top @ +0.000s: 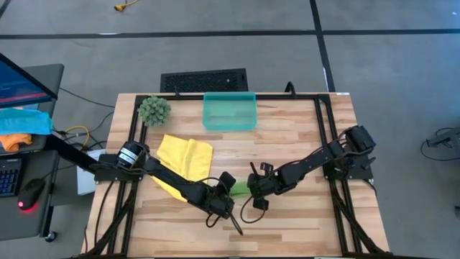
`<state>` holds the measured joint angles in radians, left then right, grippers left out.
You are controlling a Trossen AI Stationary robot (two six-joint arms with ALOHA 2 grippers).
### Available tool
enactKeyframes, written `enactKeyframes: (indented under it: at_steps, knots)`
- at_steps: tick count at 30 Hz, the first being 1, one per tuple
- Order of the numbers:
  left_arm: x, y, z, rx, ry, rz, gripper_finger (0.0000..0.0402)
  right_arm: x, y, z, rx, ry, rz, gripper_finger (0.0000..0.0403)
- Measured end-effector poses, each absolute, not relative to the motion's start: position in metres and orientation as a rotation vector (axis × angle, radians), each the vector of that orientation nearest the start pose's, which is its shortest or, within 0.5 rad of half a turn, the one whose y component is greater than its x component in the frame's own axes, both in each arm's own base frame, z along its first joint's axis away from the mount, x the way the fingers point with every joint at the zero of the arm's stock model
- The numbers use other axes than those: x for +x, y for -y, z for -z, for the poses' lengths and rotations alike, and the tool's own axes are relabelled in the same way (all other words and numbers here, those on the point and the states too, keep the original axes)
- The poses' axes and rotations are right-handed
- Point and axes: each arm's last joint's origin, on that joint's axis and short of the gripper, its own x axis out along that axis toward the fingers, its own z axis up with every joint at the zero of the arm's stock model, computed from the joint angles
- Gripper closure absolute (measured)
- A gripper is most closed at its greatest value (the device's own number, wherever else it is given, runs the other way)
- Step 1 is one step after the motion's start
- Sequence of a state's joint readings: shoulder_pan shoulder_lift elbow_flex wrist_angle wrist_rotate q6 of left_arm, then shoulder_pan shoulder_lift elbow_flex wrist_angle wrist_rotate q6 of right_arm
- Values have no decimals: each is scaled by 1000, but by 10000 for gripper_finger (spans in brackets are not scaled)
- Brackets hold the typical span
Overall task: Roll microfiber towels into tight, uniform cylinder then place into a basket
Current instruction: Roll the green microfiber cloth
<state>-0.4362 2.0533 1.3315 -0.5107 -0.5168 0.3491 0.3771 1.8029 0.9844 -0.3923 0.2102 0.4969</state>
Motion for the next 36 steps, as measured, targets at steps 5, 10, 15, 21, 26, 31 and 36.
enactKeyframes:
  at_steps: [5, 10, 15, 21, 26, 31, 36]
  knots:
    - [364, 153, -149, 851, -1218, 38, 273, 305, -115, -132, 88, -1152, 141, 400]
    - [359, 152, -175, 805, -1217, -42, 272, 305, -115, -132, 84, -1152, 137, 399]
    - [350, 146, -197, 783, -1136, -168, 275, 304, -118, -132, 75, -1150, 127, 400]
    - [352, 132, -214, 645, -996, -283, 276, 303, -120, -131, 70, -1150, 123, 400]
    - [366, 114, -190, 433, -908, -181, 276, 303, -120, -131, 70, -1149, 123, 400]
    - [370, 98, -173, 342, -843, -168, 276, 303, -121, -131, 70, -1149, 122, 399]
    - [368, 101, -166, 235, -808, -98, 276, 303, -120, -131, 71, -1149, 122, 399]
